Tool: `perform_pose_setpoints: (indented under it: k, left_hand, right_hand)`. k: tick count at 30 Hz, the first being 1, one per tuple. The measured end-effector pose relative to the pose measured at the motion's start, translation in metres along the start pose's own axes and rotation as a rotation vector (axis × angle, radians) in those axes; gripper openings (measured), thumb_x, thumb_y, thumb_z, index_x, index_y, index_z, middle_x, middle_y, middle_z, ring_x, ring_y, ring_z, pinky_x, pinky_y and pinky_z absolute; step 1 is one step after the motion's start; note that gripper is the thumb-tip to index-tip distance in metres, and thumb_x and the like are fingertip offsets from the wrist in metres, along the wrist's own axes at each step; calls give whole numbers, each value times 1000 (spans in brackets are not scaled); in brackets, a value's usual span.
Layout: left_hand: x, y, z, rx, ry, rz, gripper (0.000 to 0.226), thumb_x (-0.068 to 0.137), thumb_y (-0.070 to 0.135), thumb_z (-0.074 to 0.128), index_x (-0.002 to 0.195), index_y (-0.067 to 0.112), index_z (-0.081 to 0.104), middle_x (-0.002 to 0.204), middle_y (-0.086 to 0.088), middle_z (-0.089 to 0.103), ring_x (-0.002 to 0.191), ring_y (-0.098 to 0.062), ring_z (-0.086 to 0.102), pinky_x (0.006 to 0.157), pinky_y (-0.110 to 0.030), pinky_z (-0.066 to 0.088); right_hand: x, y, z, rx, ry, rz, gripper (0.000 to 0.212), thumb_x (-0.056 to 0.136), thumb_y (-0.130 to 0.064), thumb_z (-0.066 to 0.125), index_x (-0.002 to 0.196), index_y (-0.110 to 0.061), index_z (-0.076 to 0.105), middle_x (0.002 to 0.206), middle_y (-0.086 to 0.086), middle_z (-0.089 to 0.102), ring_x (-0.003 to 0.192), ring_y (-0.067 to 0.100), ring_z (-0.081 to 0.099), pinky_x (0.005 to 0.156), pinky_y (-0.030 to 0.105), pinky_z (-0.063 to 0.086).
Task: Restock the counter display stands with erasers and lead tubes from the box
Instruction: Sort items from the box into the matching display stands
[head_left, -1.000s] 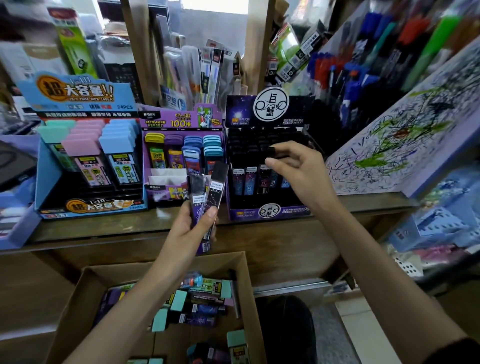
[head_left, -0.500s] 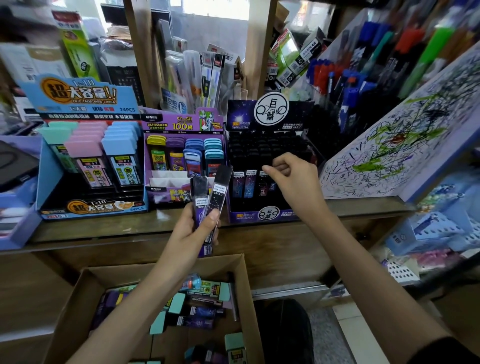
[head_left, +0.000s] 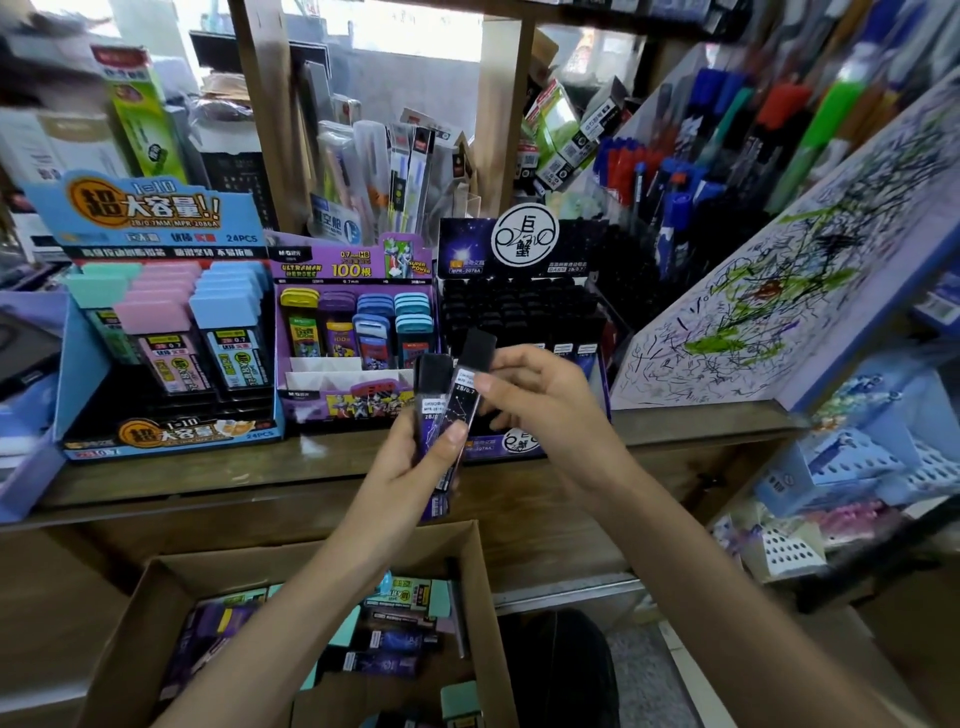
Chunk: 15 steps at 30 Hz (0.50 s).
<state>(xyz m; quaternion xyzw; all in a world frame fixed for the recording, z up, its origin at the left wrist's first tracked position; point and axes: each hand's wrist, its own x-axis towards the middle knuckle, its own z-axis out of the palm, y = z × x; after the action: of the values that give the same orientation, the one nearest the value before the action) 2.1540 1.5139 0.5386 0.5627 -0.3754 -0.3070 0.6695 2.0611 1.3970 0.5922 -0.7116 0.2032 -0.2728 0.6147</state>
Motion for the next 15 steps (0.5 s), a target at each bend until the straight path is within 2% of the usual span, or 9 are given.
perform_pose_setpoints:
  k: [4,7,9,11,13,15]
  left_hand:
    - [3,5,2,-60,24,2,44,77,57,48,101,20,52,60,8,52,54,-7,49,56,-20,46]
    - [7,7,-4,-72,50,3,35,81,53,46,96,21,52,65,8,52,55,-9,47,60,-27,45]
    - [8,7,-8,-62,59,9,29,85,47,44,93,21,51,65,7,53,55,-9,46,61,-29,43]
    - [8,6,-10,-77,68,11,27,86,43,43,92,18,49,64,7,52,54,-10,44,59,-29,42]
    - [8,6,-10,-93,73,9,30,85,42,43,94,14,48,63,7,52,52,-10,43,55,-26,42]
    - [8,6,-10,-99,71,11,37,83,42,43,98,8,47,61,7,52,51,-10,43,52,-23,42]
  right_hand:
    - [5,-12,-21,126,65,-1,8,87,-9,61,94,-11,61,78,-4,68,71,7,63,64,22,50]
    - [15,-28,-52,110,195,-91,9,87,-7,60,93,-14,60,79,-6,68,74,7,63,66,21,51]
    - [23,-34,-68,25,285,-186,13,87,-6,61,91,-19,59,80,-6,67,74,7,64,66,21,51]
    - [30,-31,-75,-159,333,-271,17,87,-7,62,90,-23,57,82,-5,64,75,7,64,67,20,51]
    - [35,-22,-76,-363,284,-323,15,88,-8,62,93,-20,55,85,-6,60,79,8,62,71,18,49]
    - [37,-9,-73,-461,218,-329,15,89,-9,62,99,-17,54,86,-9,58,79,5,59,73,17,49]
